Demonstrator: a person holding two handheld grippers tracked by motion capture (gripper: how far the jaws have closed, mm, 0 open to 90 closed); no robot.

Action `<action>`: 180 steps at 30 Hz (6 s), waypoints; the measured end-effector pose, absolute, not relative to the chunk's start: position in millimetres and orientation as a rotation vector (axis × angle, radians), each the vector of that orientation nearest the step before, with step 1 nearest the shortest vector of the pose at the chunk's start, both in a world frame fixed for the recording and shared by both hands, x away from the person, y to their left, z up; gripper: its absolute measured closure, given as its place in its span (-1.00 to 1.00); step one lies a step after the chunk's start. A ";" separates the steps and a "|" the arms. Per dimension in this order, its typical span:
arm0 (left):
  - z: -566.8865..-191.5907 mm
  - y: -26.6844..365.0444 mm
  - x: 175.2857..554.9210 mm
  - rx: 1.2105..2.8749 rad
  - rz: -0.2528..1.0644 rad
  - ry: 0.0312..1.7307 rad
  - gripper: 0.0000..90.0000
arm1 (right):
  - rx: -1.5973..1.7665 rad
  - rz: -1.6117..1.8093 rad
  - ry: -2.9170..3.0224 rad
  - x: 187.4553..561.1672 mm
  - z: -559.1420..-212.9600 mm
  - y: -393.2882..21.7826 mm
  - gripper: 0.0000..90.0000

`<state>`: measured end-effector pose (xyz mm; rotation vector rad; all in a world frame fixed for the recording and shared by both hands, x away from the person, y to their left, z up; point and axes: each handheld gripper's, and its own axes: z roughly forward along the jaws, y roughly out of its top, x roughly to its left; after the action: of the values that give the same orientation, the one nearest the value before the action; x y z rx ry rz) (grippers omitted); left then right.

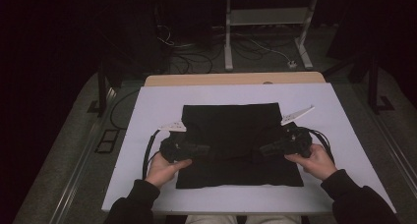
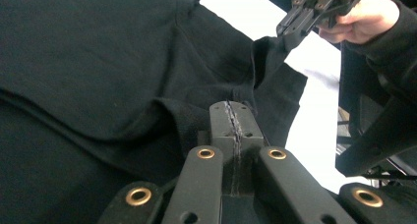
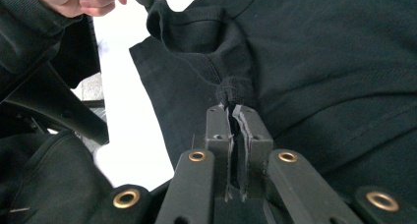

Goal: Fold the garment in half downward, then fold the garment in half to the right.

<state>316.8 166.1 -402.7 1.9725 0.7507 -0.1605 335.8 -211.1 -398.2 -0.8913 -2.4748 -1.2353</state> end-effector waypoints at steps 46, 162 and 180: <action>-430.0 161.6 279.7 2.191 -0.299 0.689 0.98 | -0.800 -1.034 -2.415 294.6 -428.9 -212.3 0.85; -415.5 248.8 268.2 2.027 0.241 0.897 -1.00 | -0.957 -1.369 -2.717 404.2 -339.2 -115.0 -1.00; -425.2 244.0 265.9 2.095 0.218 0.872 -1.00 | -1.000 -1.383 -2.740 447.6 -323.8 -80.0 -1.00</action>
<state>265.9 244.0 -425.2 2.0952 0.8721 0.2177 447.6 -80.0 -323.8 -0.9997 -2.7396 -1.3834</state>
